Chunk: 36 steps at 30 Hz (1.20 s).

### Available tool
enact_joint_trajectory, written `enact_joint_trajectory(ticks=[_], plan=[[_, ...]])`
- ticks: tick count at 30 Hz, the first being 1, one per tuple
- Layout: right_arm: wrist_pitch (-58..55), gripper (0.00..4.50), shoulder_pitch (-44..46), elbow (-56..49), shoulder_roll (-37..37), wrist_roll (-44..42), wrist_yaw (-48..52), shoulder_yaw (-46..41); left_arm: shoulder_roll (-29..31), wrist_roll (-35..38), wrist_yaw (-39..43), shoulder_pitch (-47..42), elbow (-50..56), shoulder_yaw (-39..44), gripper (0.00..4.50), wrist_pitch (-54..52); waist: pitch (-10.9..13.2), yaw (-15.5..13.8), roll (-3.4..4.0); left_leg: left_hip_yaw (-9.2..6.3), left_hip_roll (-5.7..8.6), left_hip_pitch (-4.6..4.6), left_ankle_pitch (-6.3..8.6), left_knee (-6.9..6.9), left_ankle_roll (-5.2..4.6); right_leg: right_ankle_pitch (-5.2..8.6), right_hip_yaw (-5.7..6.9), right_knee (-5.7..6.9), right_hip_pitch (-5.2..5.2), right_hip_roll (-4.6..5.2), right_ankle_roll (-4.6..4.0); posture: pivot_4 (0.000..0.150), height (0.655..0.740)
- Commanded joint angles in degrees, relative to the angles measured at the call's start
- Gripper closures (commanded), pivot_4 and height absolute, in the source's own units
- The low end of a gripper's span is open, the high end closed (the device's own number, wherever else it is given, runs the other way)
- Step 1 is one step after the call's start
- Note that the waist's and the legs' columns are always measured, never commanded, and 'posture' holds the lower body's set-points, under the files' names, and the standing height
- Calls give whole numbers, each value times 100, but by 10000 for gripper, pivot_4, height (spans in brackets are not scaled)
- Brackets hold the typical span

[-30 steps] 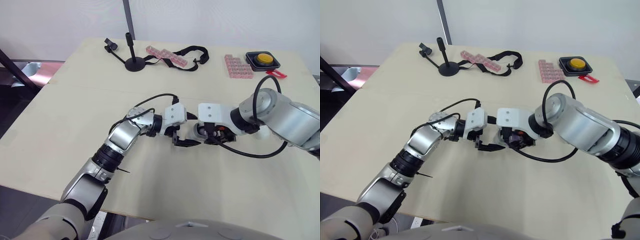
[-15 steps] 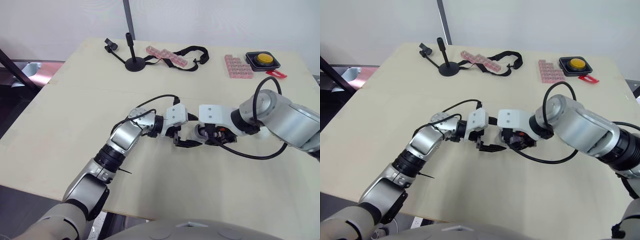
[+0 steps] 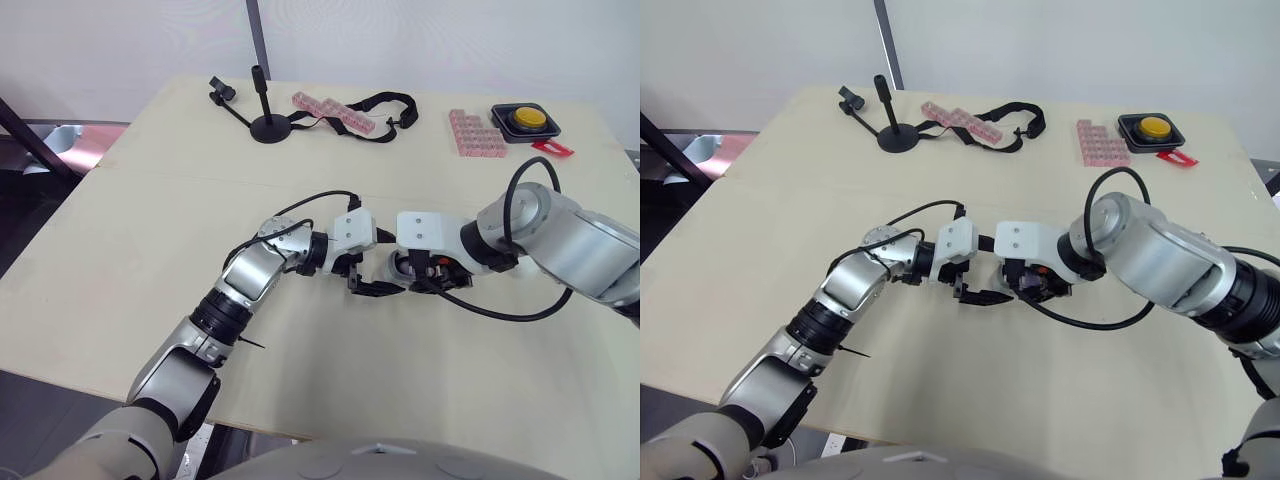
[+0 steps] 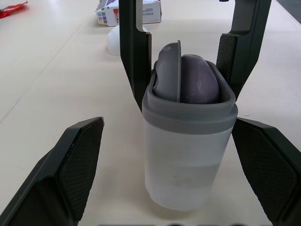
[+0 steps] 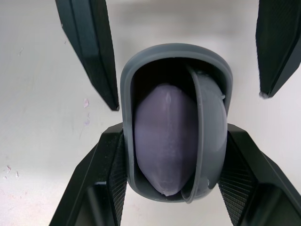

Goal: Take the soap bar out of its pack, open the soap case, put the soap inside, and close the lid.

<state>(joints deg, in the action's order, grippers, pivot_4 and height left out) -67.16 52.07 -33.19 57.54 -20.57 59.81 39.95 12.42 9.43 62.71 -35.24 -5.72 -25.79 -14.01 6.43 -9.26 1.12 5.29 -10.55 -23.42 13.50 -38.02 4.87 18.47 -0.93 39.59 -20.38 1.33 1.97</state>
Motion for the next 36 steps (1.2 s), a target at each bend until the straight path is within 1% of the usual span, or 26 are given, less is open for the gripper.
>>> enact_joint_trajectory(ticks=[1, 4, 8, 12, 13, 31, 33, 36], plan=[[58, 23780, 40, -142, 2, 112, -4, -225, -11, 11, 39, -68, 83, 18, 116, 58, 0, 0, 0, 0, 0, 0, 0, -1, 0, 0, 0, 1, 0, 0, 0, 1500, 7343], [66, 23780, 46, -129, -7, 129, -8, -214, -19, -10, 65, -72, 54, 7, 116, 73, 0, 1, 0, 0, 0, 1, 0, -4, 0, 0, -1, 9, -1, 0, 0, 1500, 7343], [65, 23780, 51, -132, -1, 141, -1, -208, -42, -22, 77, -85, 14, 5, 11446, 84, 0, 0, 0, 0, 0, 1, 0, -7, 0, 0, -4, 15, -1, 0, 0, 1500, 7343], [82, 23780, 43, -118, -6, 181, 13, -210, -73, -59, 82, -101, -53, -7, 24598, 109, 0, 2, 0, 0, 0, 1, 0, -10, 0, 0, -5, 19, -1, 1, 0, 1500, 7343], [90, 23780, 39, -119, -5, 194, 18, -214, -77, -69, 90, -100, -62, -10, 26142, 117, 0, 3, 0, 0, 0, 2, 0, -11, 0, 0, -6, 19, -1, 1, 0, 1500, 7343], [28, 23780, 36, -112, -55, 149, 47, -278, -92, -92, 215, -141, -188, -18, 26145, 255, 0, 2, 0, 0, 0, 1, 0, -16, -1, 0, -9, 25, -2, 1, 0, 1500, 7343], [-13, 14532, 22, -106, -66, 114, 46, -311, -88, -92, 224, -140, -197, -13, 26145, 270, 0, 3, 0, 0, 0, 1, 0, -17, -1, 0, -9, 26, -2, 1, -1, 1500, 7343], [-18, 5160, -56, -91, -47, 101, 38, -384, -74, -89, 237, -126, -196, 0, 26145, 288, 0, 0, 0, 0, 0, 1, 0, -18, -1, 0, -9, 28, -2, 1, -1, 1500, 7343]])
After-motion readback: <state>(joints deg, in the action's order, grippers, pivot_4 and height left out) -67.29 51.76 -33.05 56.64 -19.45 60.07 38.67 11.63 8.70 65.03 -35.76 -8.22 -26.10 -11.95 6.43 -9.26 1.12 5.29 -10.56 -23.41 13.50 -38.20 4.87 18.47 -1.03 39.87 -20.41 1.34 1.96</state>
